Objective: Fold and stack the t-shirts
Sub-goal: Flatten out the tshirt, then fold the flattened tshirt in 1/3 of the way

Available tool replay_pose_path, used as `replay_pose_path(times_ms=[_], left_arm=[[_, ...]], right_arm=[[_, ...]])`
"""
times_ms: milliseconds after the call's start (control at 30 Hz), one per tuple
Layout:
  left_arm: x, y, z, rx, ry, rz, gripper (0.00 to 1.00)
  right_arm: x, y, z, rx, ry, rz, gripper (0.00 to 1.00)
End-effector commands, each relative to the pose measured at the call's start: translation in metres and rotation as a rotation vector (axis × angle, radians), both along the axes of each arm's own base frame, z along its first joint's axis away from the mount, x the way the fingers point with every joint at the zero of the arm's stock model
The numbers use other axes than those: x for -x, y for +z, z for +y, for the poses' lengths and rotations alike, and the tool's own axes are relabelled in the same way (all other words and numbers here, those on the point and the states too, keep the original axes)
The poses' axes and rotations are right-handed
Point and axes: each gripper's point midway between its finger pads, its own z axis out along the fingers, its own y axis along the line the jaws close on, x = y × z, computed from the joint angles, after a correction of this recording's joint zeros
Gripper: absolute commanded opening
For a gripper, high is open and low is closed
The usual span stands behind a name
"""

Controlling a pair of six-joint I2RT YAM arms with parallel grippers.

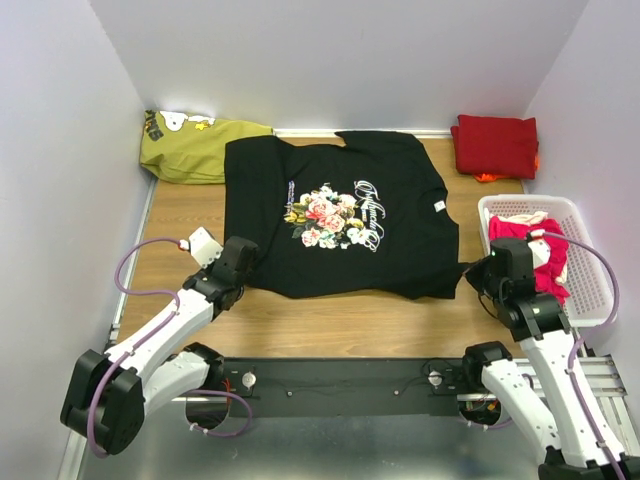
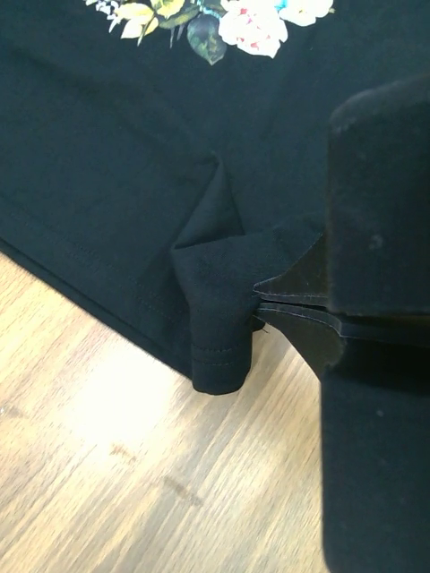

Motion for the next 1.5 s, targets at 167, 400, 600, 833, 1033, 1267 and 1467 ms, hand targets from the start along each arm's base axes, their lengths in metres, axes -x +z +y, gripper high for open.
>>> replay_pose_path(times_ms=[167, 400, 600, 833, 1033, 1267, 1467], left_arm=[[-0.001, 0.0, -0.001, 0.005, 0.027, 0.001, 0.0], [0.004, -0.01, -0.004, -0.013, 0.026, 0.052, 0.0], [0.003, -0.001, -0.002, -0.024, 0.04, 0.035, 0.0], [0.005, 0.005, -0.002, -0.03, 0.045, 0.036, 0.0], [0.011, 0.008, -0.004, -0.021, 0.046, 0.045, 0.0], [0.022, 0.014, -0.004, 0.016, 0.069, 0.026, 0.0], [0.023, 0.023, -0.005, 0.045, 0.077, -0.011, 0.0]], right_arm=[[0.022, 0.043, -0.035, 0.038, -0.196, -0.076, 0.01], [0.04, 0.06, -0.042, 0.046, -0.22, -0.071, 0.01], [0.062, 0.061, -0.045, 0.024, -0.243, -0.061, 0.01], [0.091, 0.067, -0.058, 0.048, -0.289, -0.044, 0.01], [0.091, 0.052, -0.049, 0.031, -0.243, 0.001, 0.01], [0.075, 0.035, -0.034, -0.012, -0.19, 0.019, 0.01], [0.063, 0.027, -0.024, -0.039, -0.159, 0.039, 0.01]])
